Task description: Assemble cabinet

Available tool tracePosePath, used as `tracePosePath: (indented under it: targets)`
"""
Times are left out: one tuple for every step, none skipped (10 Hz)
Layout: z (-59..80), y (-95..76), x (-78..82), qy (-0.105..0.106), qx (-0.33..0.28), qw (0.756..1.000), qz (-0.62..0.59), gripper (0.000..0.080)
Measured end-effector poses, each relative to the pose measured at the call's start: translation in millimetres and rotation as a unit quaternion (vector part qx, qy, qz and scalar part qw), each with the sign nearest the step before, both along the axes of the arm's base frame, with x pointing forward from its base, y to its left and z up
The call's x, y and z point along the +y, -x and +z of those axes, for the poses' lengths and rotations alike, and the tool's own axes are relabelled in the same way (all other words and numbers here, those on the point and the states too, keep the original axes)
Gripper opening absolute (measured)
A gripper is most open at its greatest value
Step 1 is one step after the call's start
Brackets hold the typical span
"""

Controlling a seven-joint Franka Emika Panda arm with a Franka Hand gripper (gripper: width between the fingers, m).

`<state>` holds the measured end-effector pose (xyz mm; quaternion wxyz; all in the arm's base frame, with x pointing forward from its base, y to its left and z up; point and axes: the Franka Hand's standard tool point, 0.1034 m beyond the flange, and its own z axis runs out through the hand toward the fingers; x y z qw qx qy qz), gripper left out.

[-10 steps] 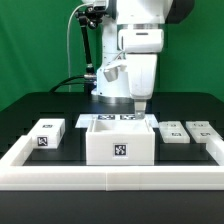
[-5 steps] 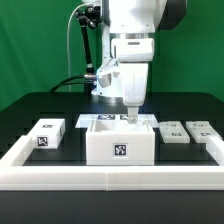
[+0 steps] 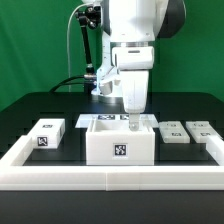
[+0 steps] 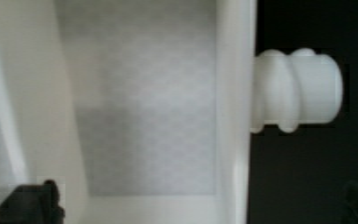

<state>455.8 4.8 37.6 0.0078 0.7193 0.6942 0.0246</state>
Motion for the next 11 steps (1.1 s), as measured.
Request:
tracePosePath:
  targets:
    - [-0.2, -0.8, 0.0, 0.0, -0.002, 1.0, 0.0, 0.0796]
    - [0.0, -1.4, 0.0, 0.0, -0.004, 1.0, 0.0, 0.0796]
    - [1.8, -2.4, 0.1, 0.0, -0.006, 1.0, -0.004, 0.0796]
    - [7.0, -3.9, 0.4, 0.0, -0.01, 1.0, -0.01, 0.0796]
    - [11.8, -3.6, 2.0, 0.0, -0.013, 1.0, -0.02, 0.0796]
    - [14.9, -1.6, 3.6, 0.0, -0.014, 1.0, -0.027, 0.0796]
    - [14.1, 2.0, 4.6, 0.0, -0.012, 0.999, -0.035, 0.0796]
    - [10.2, 6.1, 5.0, -0.001, -0.007, 0.999, -0.042, 0.0796]
    - [3.5, 9.9, 5.4, -0.002, -0.001, 0.999, -0.044, 0.0796]
    - [-2.0, 13.2, 5.2, -0.002, 0.004, 0.999, -0.045, 0.0796]
    - [-5.5, 15.2, 4.4, -0.003, 0.008, 0.999, -0.046, 0.0796]
